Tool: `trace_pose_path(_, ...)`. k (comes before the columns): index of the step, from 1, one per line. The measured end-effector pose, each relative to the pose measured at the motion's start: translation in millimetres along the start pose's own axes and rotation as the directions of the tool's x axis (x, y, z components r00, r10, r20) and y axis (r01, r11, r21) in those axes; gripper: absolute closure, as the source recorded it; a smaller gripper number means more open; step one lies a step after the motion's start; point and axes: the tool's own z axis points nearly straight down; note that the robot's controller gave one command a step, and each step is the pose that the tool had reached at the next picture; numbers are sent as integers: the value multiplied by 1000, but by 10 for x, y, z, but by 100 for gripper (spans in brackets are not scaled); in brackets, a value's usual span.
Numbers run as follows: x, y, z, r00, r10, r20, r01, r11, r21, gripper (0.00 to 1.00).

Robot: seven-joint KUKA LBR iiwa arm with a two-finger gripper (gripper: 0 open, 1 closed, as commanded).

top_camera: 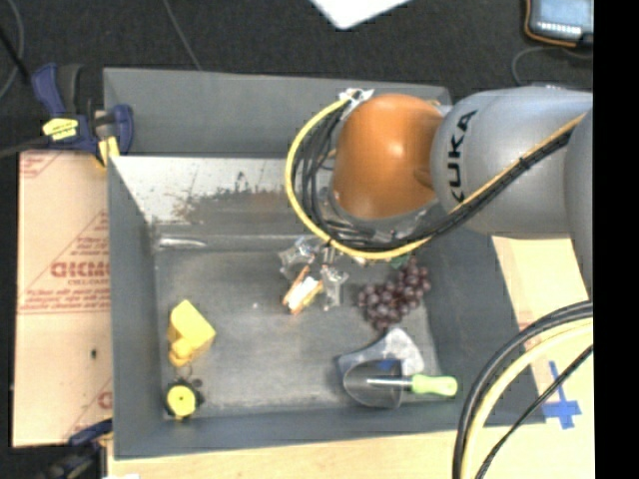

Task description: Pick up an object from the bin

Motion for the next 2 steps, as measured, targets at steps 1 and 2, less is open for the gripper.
trace_pose_path(1,-3,-3,-94,1000,1,0,-1,1000,0,100)
trace_pose_path(2,-6,-8,-215,1000,2,2,-2,1000,1,100)
